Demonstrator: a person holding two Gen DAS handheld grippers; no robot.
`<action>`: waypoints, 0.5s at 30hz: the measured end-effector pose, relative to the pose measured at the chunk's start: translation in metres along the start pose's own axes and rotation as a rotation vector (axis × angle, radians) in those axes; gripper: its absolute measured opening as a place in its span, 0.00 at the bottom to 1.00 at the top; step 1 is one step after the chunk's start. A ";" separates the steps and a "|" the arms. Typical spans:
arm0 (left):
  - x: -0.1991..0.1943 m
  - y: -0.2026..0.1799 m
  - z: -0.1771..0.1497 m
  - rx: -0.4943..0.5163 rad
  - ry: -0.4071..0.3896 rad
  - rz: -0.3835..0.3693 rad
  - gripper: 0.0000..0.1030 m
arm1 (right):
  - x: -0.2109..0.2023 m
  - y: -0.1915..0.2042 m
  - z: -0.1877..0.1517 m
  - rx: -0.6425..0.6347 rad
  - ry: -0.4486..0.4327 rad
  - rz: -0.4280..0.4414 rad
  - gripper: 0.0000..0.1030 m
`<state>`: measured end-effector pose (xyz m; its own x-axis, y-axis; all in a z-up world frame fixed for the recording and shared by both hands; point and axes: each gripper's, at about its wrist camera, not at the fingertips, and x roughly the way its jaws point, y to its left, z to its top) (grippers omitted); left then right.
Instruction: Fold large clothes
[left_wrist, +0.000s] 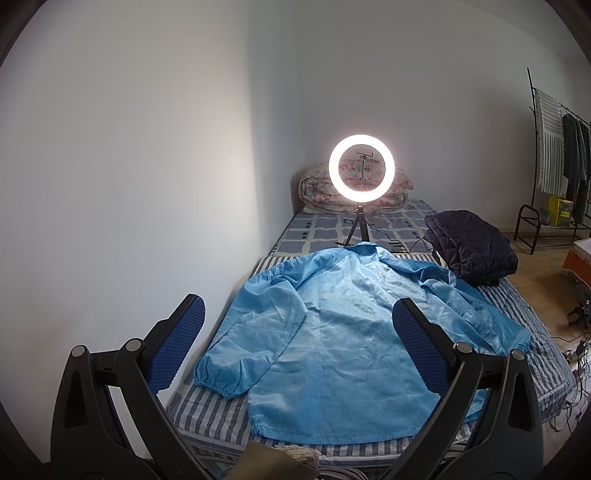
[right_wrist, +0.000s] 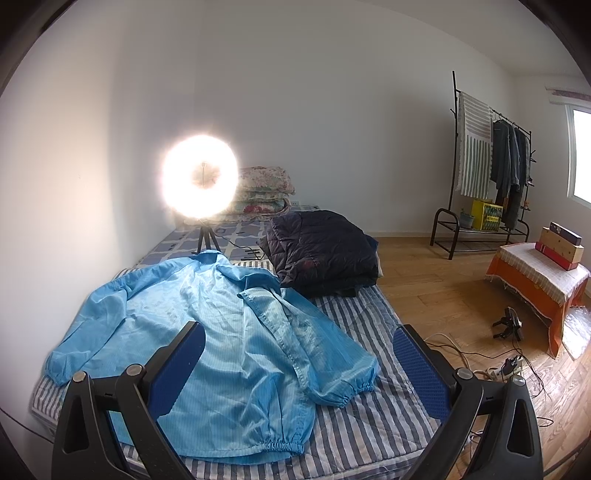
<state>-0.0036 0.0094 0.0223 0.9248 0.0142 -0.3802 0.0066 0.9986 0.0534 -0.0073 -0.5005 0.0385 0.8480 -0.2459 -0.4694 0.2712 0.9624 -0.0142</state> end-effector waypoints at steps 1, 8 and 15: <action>0.000 0.000 0.000 0.000 -0.001 0.001 1.00 | 0.000 0.000 0.000 0.000 0.001 0.000 1.00; 0.000 0.000 0.000 0.003 -0.002 0.002 1.00 | -0.002 0.002 0.000 -0.005 -0.007 -0.011 1.00; 0.000 -0.001 -0.005 -0.002 0.002 0.002 1.00 | 0.000 0.007 0.002 -0.016 -0.005 -0.029 1.00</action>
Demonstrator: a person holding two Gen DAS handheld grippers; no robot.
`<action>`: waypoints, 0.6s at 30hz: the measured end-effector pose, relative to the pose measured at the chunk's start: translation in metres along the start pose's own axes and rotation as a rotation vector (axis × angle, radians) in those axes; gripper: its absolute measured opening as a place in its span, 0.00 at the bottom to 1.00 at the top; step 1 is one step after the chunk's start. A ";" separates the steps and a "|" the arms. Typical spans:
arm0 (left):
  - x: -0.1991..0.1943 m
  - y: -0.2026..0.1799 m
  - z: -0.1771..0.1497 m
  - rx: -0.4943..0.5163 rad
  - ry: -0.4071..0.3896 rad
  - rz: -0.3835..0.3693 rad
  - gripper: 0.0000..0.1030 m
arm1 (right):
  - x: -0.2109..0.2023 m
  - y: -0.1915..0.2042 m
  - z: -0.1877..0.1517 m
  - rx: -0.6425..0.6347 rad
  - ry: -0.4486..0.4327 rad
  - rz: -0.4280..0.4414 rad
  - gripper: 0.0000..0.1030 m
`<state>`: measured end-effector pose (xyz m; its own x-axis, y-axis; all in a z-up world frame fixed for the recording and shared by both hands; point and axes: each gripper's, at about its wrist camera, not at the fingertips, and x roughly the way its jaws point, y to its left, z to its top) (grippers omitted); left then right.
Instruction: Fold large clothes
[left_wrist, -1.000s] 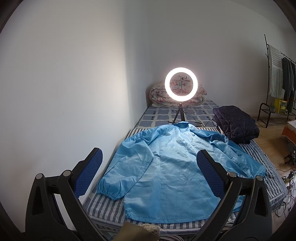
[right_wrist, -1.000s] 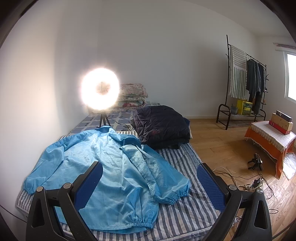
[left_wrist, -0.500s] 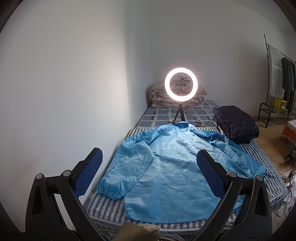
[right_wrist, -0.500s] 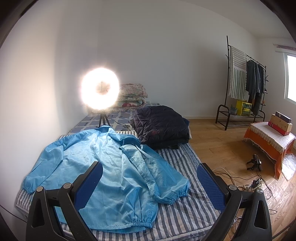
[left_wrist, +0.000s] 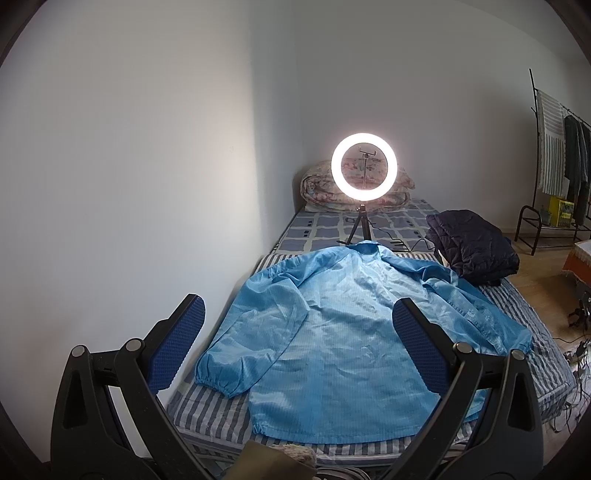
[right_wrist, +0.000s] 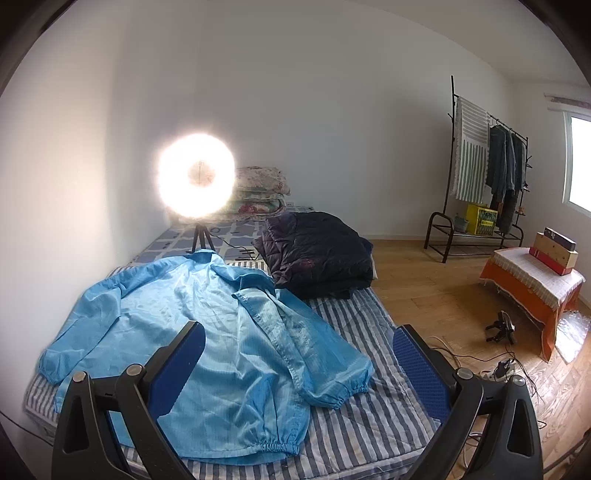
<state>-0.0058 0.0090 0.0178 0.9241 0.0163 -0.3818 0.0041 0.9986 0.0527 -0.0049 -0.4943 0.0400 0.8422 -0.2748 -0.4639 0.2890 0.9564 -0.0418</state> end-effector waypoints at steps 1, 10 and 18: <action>0.000 0.000 -0.001 -0.002 0.000 -0.002 1.00 | 0.000 0.001 0.000 -0.002 -0.002 -0.004 1.00; 0.005 0.006 -0.008 -0.001 -0.007 0.011 1.00 | 0.002 0.006 0.003 -0.014 -0.011 -0.024 1.00; 0.021 0.026 -0.028 0.058 0.029 0.063 1.00 | 0.013 0.018 0.010 -0.029 -0.032 0.001 1.00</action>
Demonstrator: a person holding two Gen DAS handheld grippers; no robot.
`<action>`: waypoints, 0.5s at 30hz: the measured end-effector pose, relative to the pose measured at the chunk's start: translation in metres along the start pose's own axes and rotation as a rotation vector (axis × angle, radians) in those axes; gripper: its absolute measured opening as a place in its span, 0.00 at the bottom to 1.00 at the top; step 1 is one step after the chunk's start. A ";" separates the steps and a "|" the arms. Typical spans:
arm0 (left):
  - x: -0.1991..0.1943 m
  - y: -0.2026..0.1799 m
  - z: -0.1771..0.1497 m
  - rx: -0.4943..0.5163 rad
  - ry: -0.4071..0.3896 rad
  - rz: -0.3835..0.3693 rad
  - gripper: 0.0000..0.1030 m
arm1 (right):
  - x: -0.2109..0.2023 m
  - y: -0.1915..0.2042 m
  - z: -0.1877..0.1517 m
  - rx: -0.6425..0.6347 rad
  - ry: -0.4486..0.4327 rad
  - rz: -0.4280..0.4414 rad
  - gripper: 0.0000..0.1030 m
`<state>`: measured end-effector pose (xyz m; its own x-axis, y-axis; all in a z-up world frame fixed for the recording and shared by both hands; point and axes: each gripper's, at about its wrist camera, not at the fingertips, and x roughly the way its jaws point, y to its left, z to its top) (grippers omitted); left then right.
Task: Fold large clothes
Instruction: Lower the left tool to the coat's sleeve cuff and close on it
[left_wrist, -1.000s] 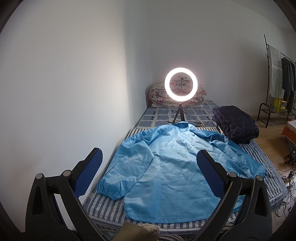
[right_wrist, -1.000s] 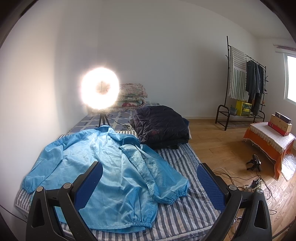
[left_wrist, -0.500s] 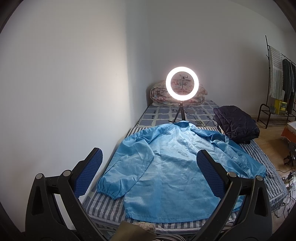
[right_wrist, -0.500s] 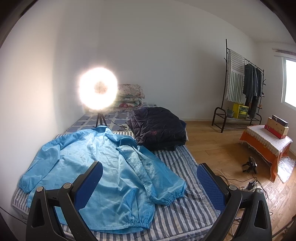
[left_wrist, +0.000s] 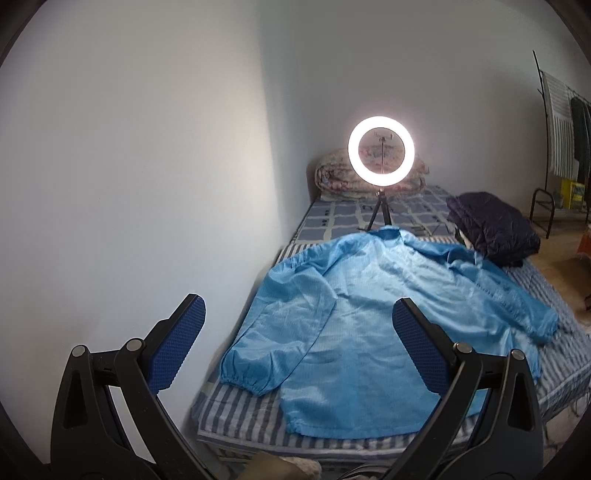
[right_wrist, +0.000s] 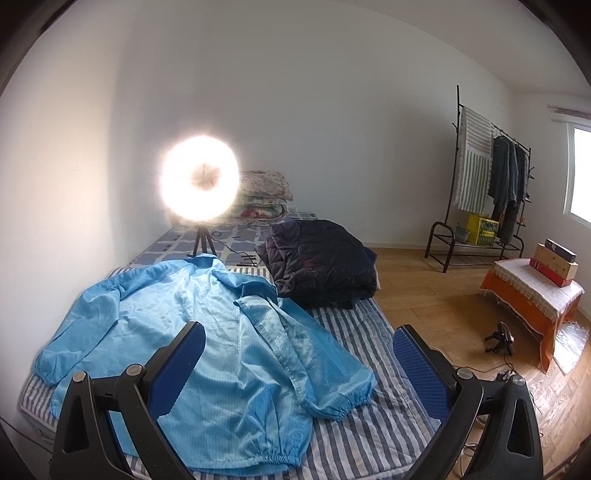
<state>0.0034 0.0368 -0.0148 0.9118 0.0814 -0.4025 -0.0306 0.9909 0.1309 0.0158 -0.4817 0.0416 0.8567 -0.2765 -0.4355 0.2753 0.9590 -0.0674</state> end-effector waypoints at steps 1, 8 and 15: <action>0.004 0.006 -0.005 0.001 0.004 0.018 1.00 | 0.003 0.003 0.002 -0.003 -0.007 0.008 1.00; 0.032 0.043 -0.043 -0.015 0.054 0.086 0.99 | 0.030 0.029 0.021 -0.056 -0.102 0.054 1.00; 0.073 0.086 -0.089 -0.175 0.185 0.027 0.79 | 0.063 0.073 0.045 -0.184 -0.159 0.117 1.00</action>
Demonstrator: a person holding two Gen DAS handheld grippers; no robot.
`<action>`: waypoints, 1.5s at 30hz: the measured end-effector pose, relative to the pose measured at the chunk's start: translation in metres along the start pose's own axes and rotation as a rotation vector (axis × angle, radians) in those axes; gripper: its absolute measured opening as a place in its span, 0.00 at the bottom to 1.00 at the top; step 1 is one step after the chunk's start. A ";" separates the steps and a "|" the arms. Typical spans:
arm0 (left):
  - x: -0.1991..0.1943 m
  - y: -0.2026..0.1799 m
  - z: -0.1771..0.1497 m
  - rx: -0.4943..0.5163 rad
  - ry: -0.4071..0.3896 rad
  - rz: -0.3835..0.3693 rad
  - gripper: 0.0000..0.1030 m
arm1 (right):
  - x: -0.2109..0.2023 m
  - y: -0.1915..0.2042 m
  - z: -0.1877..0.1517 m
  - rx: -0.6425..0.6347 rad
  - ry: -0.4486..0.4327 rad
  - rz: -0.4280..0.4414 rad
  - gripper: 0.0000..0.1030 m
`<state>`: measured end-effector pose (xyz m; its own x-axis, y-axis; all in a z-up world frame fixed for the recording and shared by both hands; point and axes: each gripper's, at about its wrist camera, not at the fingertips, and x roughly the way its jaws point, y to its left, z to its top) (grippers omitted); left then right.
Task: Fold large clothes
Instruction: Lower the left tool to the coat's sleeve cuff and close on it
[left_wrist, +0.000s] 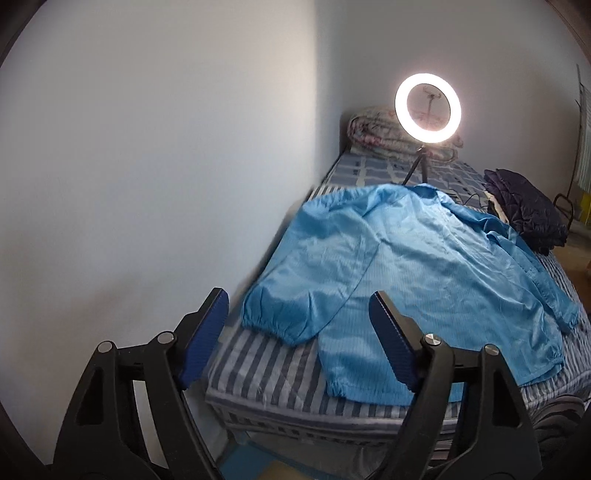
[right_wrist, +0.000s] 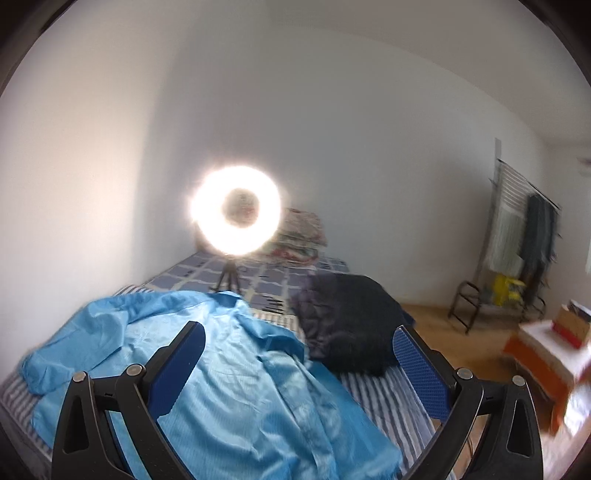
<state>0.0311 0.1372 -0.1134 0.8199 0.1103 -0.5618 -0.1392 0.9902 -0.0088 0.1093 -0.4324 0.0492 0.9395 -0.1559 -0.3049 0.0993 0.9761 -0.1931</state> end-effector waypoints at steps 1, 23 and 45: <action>0.007 0.005 -0.005 -0.014 0.009 0.014 0.79 | 0.006 0.006 0.003 -0.005 0.007 0.020 1.00; 0.164 0.054 -0.060 -0.486 0.345 -0.159 0.59 | 0.112 0.187 -0.062 0.126 0.421 0.525 0.74; 0.251 0.064 -0.052 -0.576 0.388 0.041 0.12 | 0.128 0.204 -0.107 -0.053 0.522 0.635 0.48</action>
<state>0.1992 0.2234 -0.2981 0.5646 0.0018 -0.8254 -0.5262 0.7712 -0.3583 0.2149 -0.2690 -0.1288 0.5374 0.3602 -0.7626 -0.4273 0.8958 0.1221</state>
